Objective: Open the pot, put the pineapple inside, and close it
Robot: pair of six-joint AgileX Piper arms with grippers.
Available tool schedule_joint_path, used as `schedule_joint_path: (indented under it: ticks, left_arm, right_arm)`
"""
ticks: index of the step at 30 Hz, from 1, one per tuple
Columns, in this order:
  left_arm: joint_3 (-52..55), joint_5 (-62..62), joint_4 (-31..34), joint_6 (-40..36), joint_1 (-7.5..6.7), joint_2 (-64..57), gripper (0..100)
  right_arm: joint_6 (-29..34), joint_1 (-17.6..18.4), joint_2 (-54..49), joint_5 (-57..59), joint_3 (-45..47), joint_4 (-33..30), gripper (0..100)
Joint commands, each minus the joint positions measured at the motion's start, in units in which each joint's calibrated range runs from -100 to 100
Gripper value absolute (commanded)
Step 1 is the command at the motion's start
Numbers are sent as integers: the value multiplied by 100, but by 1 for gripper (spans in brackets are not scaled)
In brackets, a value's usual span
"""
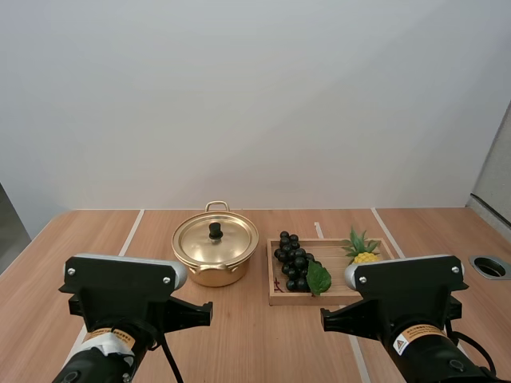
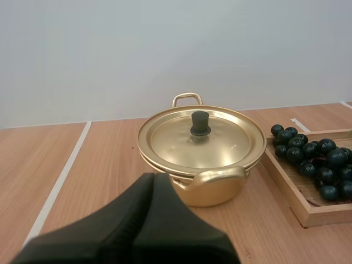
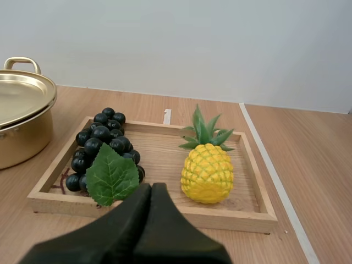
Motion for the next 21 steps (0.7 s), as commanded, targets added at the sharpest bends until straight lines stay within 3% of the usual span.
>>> schedule_joint_path:
  ticks: [1, 5, 21]
  left_arm:
    - [0, -35, 67, 111, 48, -36, 0]
    - [0, -35, 67, 111, 48, -36, 0]
    - [0, -35, 67, 111, 271, -36, 0]
  right_arm:
    - [-39, -85, -39, -55, 0, 105, 0]
    - [-39, -77, -39, -55, 0, 105, 0]
    - [-39, 118, -39, -55, 0, 105, 0]
